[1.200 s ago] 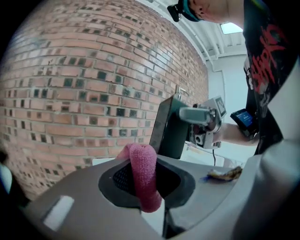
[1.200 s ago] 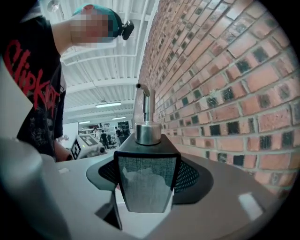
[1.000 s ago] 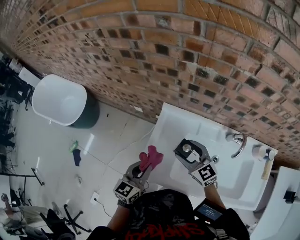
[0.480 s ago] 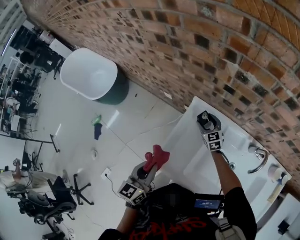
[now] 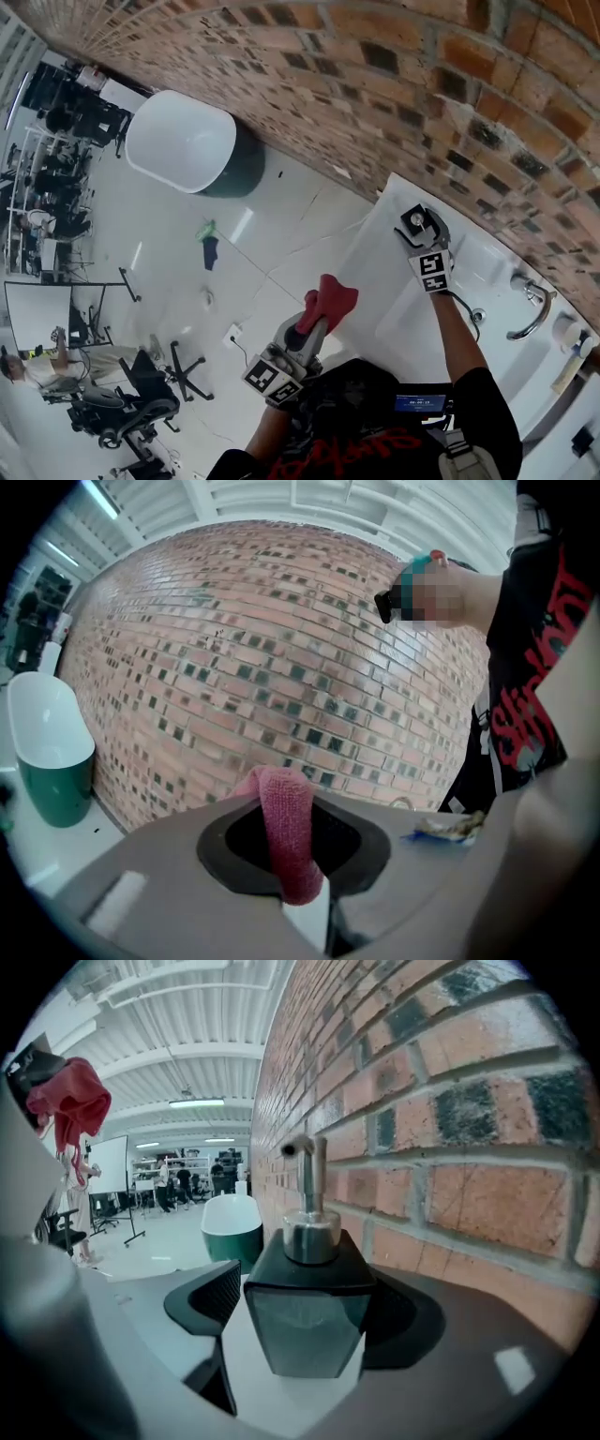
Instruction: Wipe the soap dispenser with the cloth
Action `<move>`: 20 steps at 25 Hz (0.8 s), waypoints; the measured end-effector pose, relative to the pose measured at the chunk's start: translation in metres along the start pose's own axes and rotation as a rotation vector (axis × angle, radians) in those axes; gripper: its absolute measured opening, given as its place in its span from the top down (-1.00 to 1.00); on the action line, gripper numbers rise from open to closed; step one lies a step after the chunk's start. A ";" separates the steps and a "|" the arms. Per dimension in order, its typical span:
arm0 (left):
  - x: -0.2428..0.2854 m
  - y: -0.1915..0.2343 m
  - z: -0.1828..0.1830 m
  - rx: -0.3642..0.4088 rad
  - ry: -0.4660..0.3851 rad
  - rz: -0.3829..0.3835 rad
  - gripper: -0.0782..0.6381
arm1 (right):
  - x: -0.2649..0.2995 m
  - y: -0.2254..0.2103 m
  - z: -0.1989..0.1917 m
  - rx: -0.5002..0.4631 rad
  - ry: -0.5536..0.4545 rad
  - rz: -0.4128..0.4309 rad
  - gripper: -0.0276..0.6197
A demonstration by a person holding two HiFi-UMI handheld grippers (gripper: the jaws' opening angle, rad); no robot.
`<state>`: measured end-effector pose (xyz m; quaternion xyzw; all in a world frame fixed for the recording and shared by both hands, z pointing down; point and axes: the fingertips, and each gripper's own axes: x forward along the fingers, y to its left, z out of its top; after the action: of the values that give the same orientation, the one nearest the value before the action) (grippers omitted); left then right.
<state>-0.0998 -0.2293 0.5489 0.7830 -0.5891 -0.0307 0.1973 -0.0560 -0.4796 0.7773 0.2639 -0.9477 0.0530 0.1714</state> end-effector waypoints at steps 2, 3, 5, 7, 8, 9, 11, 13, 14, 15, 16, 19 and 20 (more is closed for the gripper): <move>0.010 -0.005 -0.002 0.012 -0.002 -0.033 0.64 | -0.011 -0.004 0.004 0.032 -0.035 -0.017 -0.28; 0.011 -0.007 -0.004 0.020 0.000 -0.050 0.64 | -0.018 -0.003 0.004 0.054 -0.050 -0.029 -0.30; 0.007 -0.011 -0.011 0.034 0.002 -0.089 0.64 | -0.033 -0.001 -0.001 0.102 -0.070 -0.060 -0.38; -0.003 -0.018 -0.017 0.046 -0.002 -0.122 0.64 | -0.050 0.002 -0.009 0.134 -0.072 -0.099 -0.40; -0.011 -0.024 -0.019 0.051 -0.006 -0.137 0.64 | -0.061 0.007 -0.012 0.146 -0.072 -0.116 -0.40; -0.022 -0.030 -0.020 0.056 -0.009 -0.153 0.64 | -0.074 0.015 -0.013 0.159 -0.073 -0.130 -0.40; -0.050 -0.044 -0.027 0.060 -0.008 -0.190 0.64 | -0.106 0.039 -0.012 0.178 -0.074 -0.155 -0.37; -0.083 -0.057 -0.037 0.059 0.005 -0.232 0.64 | -0.145 0.071 -0.012 0.185 -0.082 -0.181 -0.32; -0.101 -0.061 -0.041 0.059 0.009 -0.249 0.64 | -0.165 0.089 -0.008 0.190 -0.092 -0.186 -0.27; -0.119 -0.062 -0.044 0.061 0.004 -0.260 0.64 | -0.182 0.110 -0.003 0.198 -0.107 -0.180 -0.23; -0.139 -0.062 -0.044 0.066 -0.011 -0.263 0.64 | -0.195 0.133 0.005 0.207 -0.126 -0.165 -0.16; -0.199 -0.061 -0.037 0.088 -0.099 -0.258 0.64 | -0.236 0.210 0.030 0.231 -0.187 -0.107 0.07; -0.218 -0.066 -0.038 0.084 -0.117 -0.278 0.64 | -0.259 0.233 0.034 0.241 -0.196 -0.110 0.13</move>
<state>-0.0957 -0.0004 0.5210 0.8616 -0.4861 -0.0786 0.1234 0.0206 -0.1618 0.6523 0.3377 -0.9309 0.1309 0.0481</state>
